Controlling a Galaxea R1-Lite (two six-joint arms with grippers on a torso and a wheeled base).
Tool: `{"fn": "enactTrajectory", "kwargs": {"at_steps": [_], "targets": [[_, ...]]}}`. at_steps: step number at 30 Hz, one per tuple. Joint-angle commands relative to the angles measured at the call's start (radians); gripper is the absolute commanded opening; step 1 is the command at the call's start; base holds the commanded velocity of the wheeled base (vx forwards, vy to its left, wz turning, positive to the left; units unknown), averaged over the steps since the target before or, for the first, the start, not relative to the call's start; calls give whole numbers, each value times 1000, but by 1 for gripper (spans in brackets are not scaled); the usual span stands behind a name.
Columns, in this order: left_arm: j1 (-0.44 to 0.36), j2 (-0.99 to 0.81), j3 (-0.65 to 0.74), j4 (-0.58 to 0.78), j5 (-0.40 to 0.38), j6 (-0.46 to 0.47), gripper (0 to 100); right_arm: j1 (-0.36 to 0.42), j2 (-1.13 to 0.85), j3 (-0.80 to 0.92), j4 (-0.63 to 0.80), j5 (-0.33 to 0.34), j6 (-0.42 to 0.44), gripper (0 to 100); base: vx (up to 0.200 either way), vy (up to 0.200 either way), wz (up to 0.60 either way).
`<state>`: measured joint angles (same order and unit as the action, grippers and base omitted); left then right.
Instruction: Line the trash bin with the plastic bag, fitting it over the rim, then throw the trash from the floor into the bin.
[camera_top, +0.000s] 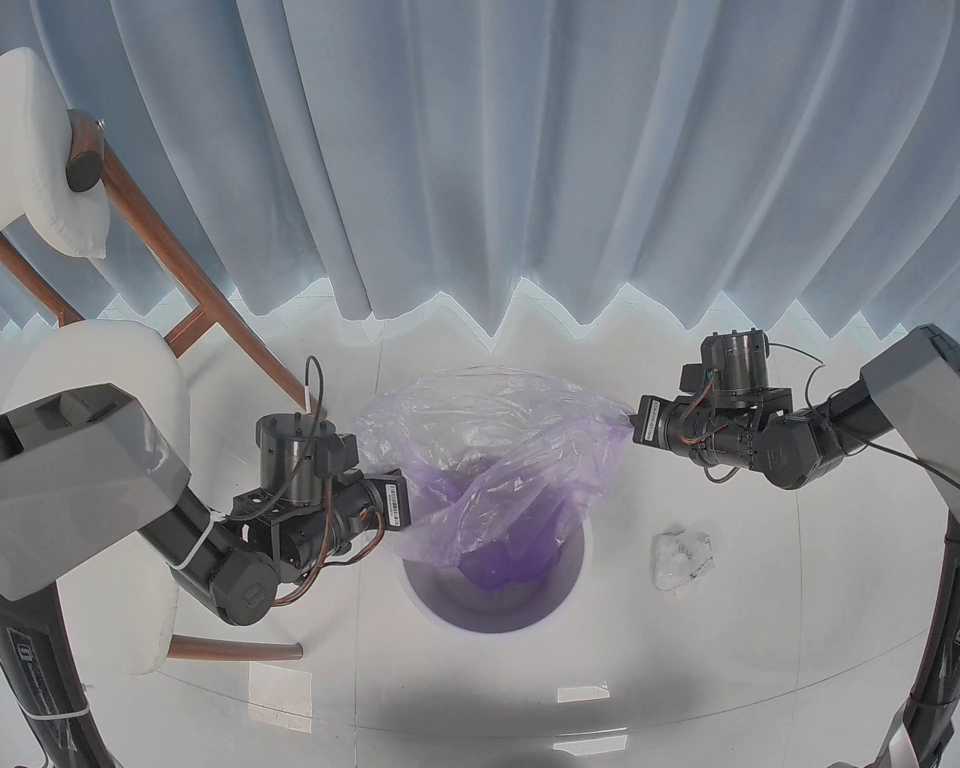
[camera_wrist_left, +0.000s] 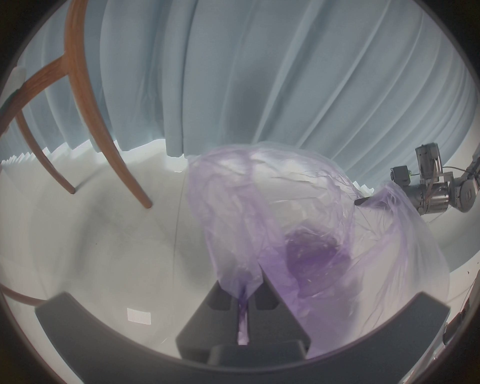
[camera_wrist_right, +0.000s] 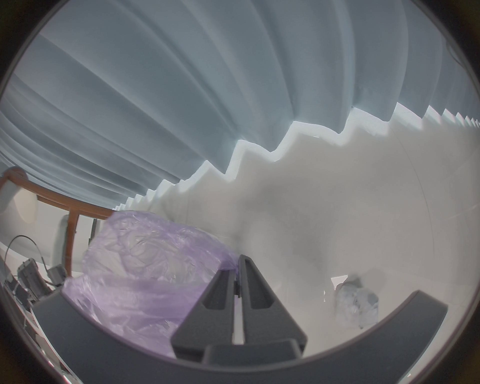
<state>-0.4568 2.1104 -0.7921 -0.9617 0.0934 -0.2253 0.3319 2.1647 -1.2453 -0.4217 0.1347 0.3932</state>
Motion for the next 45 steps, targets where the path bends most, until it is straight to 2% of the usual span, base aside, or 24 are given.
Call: {"fn": "enactTrajectory", "kwargs": {"at_steps": [1,9,18,20,25,31,35,37,44,45], "targets": [[38,10,-2,12,0,-3,0,-44,96,-39,-2,0,-19,0,0,0,0],[70,45,14,12,-4,-2,0,-54,135,4,-31,3,-68,0,0,0,0],[113,102,13,9,-8,-2,0,-48,150,61,-92,5,-70,0,0,0,0],[116,102,21,9,-8,-5,0,-48,152,92,-147,6,-68,0,0,0,0],[109,82,53,1,-14,-5,0,-47,115,182,-250,52,-70,0,0,0,0],[107,75,157,-14,-35,3,0,-44,80,319,-279,91,-94,0,0,0,0],[107,80,151,-77,-35,-2,0,-44,81,320,-341,92,-102,0,0,0,0],[102,79,131,-134,-34,-2,0,-44,83,303,-417,92,-100,0,0,0,0],[101,69,91,-140,-21,1,0,-45,57,267,-470,91,-91,0,0,0,0],[101,68,97,-140,-21,1,100,-45,50,268,-470,91,-91,0,0,0,0]]}}
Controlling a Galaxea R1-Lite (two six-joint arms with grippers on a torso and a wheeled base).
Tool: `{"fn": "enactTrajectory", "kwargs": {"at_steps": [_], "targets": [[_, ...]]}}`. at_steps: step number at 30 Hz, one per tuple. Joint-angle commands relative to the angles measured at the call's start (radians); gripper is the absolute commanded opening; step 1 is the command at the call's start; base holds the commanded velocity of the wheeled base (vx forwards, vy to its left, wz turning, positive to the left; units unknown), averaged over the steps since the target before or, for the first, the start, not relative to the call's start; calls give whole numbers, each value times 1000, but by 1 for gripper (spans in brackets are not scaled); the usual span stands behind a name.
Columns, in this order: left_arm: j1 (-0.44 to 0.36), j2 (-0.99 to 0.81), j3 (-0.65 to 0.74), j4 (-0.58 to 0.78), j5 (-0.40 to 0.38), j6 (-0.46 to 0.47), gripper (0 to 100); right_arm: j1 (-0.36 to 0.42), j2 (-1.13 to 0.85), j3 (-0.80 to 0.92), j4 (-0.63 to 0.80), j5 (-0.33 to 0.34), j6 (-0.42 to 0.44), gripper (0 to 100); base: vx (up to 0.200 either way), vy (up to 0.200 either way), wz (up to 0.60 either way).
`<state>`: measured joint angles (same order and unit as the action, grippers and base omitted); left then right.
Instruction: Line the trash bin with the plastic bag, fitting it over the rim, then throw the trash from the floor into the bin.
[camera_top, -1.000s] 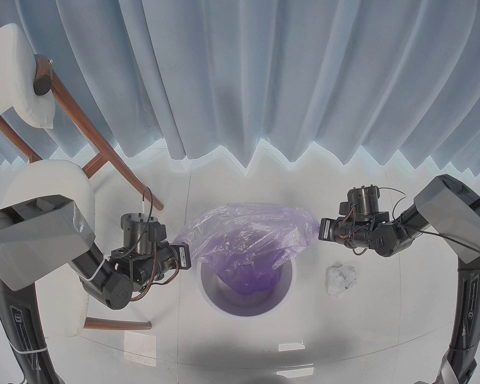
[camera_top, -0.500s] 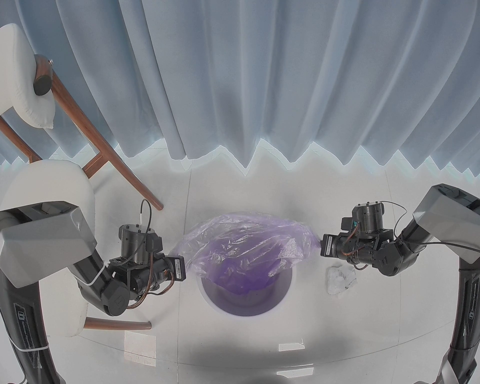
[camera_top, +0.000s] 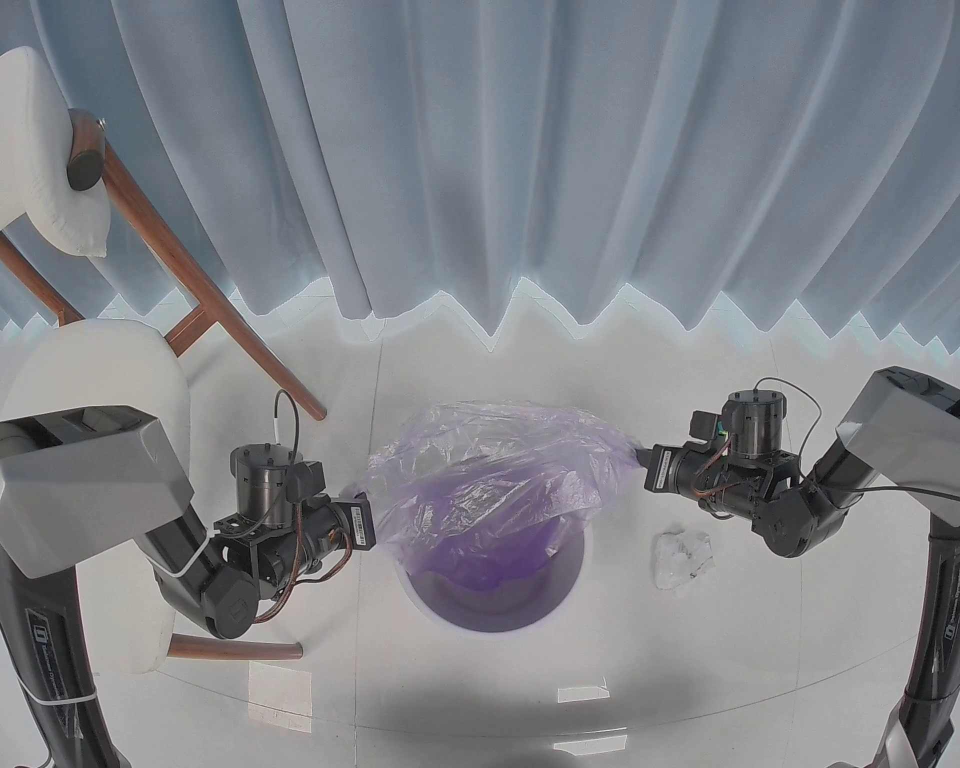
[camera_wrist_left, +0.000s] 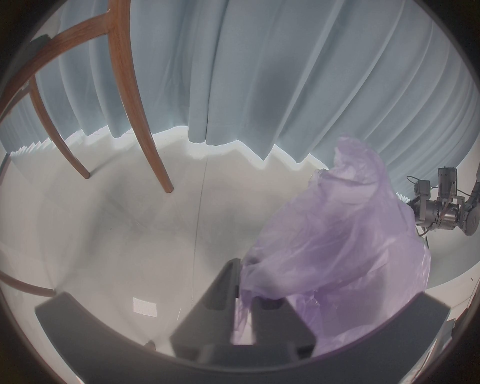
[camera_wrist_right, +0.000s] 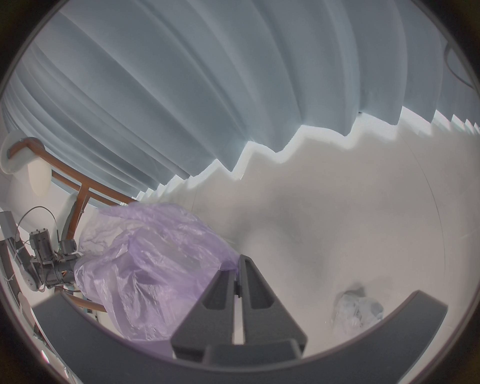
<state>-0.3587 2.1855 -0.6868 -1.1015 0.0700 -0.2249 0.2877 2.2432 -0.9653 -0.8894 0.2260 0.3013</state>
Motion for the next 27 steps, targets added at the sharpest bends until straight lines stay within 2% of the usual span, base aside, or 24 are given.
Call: {"fn": "enactTrajectory", "kwargs": {"at_steps": [1,2,3,6,10,15,18,24,27], "targets": [[3,-9,-5,0,2,-1,100,-1,-34,-6,-3,0,-1,0,0,0,0],[1,-10,-5,-1,2,-1,100,-1,-42,2,-2,0,-1,0,0,0,0],[-2,-16,-3,-8,2,-2,100,-1,-57,13,-3,0,2,100,0,0,0],[-3,-41,3,-29,2,-4,100,-2,-97,37,-20,0,15,100,0,0,0],[-9,-84,10,-34,2,-5,100,15,-243,122,-31,4,139,100,0,0,0],[-20,-96,23,-34,2,-4,100,31,-381,208,170,26,280,100,0,0,0],[-19,-98,23,-34,4,-4,100,70,-416,189,279,35,406,100,0,0,0],[-23,-102,33,-43,30,-4,100,211,-404,59,527,29,628,100,0,0,0],[-23,-104,38,-70,28,-1,100,251,-352,-38,624,29,716,100,0,0,0]]}}
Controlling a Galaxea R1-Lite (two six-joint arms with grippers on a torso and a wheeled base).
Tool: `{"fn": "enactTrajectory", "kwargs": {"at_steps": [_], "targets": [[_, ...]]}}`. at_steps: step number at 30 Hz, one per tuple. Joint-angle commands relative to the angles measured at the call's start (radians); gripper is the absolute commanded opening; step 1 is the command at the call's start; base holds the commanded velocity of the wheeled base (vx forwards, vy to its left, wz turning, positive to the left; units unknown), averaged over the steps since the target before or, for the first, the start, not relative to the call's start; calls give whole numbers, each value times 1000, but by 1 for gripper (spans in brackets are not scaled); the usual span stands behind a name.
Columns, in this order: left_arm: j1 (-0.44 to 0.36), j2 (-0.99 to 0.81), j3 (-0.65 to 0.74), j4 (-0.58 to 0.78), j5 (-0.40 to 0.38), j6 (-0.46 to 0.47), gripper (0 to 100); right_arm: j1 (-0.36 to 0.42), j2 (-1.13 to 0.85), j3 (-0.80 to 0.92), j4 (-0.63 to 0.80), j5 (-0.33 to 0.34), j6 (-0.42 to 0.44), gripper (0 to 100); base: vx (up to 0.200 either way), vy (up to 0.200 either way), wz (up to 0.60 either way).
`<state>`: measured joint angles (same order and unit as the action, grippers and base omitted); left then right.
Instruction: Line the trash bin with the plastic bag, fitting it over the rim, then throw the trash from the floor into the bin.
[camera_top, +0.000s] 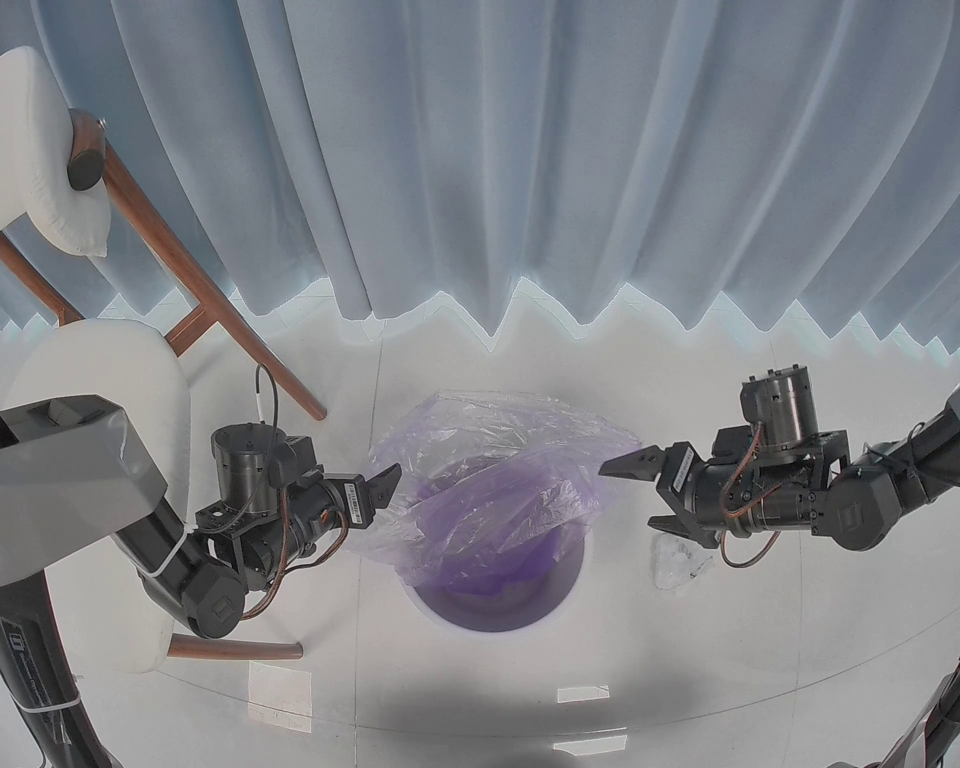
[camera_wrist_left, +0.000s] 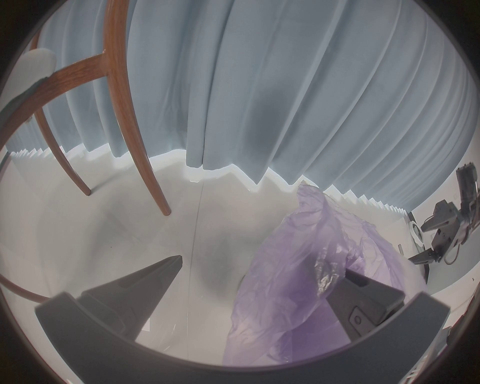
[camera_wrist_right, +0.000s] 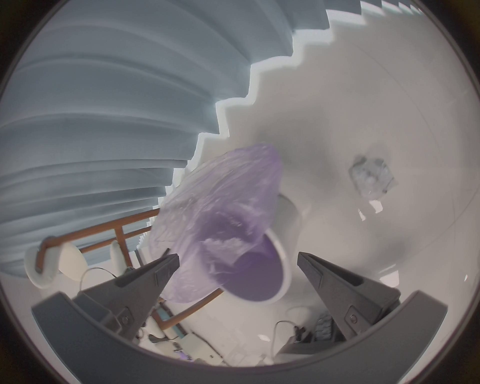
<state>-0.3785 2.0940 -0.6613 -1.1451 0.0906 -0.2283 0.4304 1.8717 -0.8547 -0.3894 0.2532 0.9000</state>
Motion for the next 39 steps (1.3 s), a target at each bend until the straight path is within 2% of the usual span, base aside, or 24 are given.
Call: {"fn": "enactTrajectory", "kwargs": {"at_steps": [1,5,17,21,22,24,26,31,35,37,39], "targets": [[-3,-12,12,-27,8,3,100,108,20,-149,124,1,117,100,0,0,0],[-17,-14,35,-39,9,4,100,133,116,-256,175,-43,148,100,0,0,0],[-59,-15,86,-87,31,4,100,166,331,-434,207,-150,151,100,0,0,0],[-59,-19,109,-88,32,6,100,166,359,-526,264,-178,201,100,0,0,0],[-59,-19,114,-90,32,6,100,166,357,-541,282,-178,217,0,0,0,0],[-59,-19,117,-94,32,6,100,166,354,-555,307,-178,229,0,0,0,0],[-59,-11,120,-123,34,7,100,171,343,-573,403,-181,224,0,0,0,0],[-46,8,123,-128,75,56,100,172,273,-527,538,-249,143,0,0,0,0],[-46,24,143,-128,77,84,100,171,196,-443,543,-249,115,0,0,0,0],[-45,38,149,-128,77,109,100,186,168,-394,543,-250,106,0,0,0,0],[-31,66,161,-130,78,161,100,234,138,-296,530,-253,91,0,0,0,0]]}}
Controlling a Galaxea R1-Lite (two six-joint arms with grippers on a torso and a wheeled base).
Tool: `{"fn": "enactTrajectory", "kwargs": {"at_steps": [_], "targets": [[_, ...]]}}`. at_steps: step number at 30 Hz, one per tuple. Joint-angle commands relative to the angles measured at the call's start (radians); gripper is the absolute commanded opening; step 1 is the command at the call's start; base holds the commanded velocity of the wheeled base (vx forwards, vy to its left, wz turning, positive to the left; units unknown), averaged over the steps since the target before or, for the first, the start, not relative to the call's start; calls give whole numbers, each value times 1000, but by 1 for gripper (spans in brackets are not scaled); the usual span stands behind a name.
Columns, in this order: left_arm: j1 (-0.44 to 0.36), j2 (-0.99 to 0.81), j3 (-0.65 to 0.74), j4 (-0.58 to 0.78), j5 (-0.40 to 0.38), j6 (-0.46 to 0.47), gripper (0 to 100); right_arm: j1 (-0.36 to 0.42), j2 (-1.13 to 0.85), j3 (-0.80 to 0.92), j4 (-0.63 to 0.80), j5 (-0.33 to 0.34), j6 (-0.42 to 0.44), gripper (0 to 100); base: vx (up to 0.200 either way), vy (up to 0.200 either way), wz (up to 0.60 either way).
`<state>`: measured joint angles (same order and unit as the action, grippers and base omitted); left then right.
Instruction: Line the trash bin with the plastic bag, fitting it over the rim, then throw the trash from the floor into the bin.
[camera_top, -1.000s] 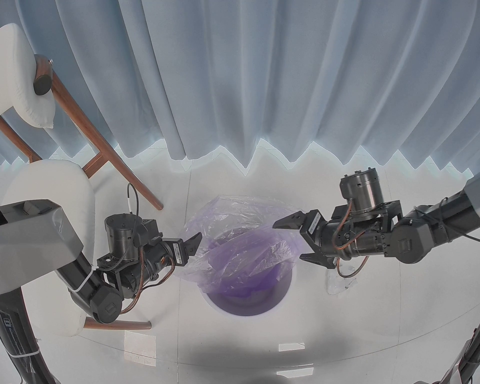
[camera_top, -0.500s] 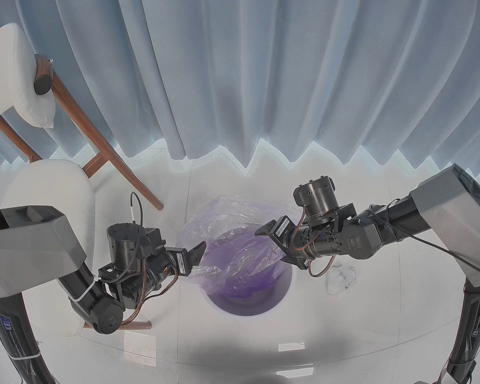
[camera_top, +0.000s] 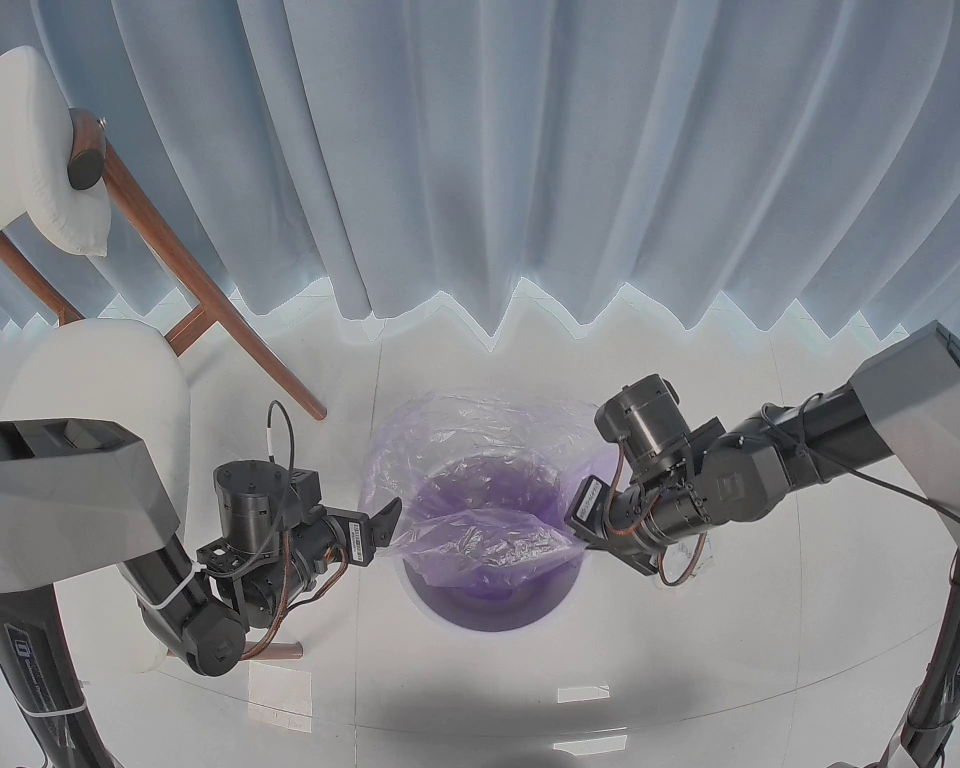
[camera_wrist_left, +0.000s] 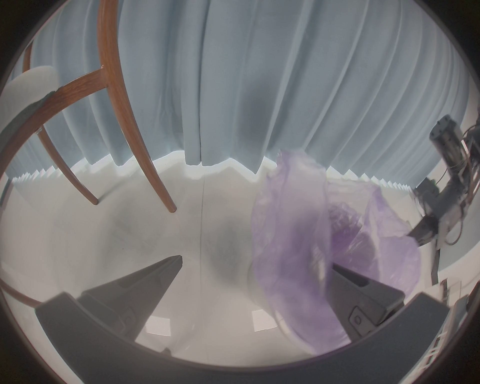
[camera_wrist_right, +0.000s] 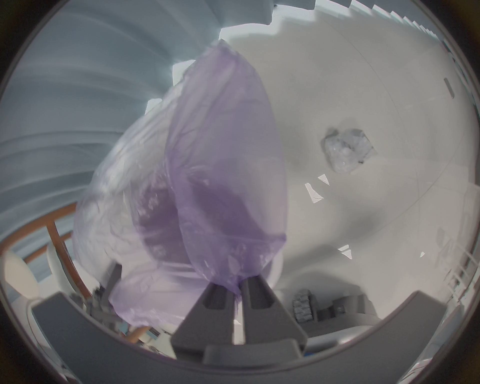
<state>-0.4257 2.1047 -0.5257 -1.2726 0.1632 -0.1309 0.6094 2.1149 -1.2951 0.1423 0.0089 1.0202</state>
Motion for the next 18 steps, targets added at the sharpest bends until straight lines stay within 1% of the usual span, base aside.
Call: {"fn": "enactTrajectory", "kwargs": {"at_steps": [1,4,5,6,8,10,14,15,16,18], "targets": [[21,61,33,-2,6,79,100,61,-108,177,-15,-9,-35,0,0,0,0],[25,84,50,-4,6,91,100,66,-102,254,-81,-9,-40,0,0,0,0],[27,95,58,-8,6,93,100,69,-98,303,-138,-10,-42,0,0,0,0],[27,98,61,-10,6,93,100,72,-96,323,-162,-12,-45,0,0,0,0],[30,98,75,-11,4,94,100,90,-95,404,-260,-33,-66,0,0,0,0],[30,98,92,-13,4,94,100,109,-92,458,-317,-52,-89,0,0,0,0],[33,98,141,-22,4,108,100,145,-58,520,-394,-67,-109,0,0,0,0],[33,98,141,-22,4,108,100,145,-58,520,-394,-67,-109,0,0,0,0],[36,98,158,-39,2,117,100,151,-44,525,-412,-86,-109,0,0,0,0],[47,98,182,-57,-1,129,100,153,-29,530,-415,-95,-109,0,0,0,0]]}}
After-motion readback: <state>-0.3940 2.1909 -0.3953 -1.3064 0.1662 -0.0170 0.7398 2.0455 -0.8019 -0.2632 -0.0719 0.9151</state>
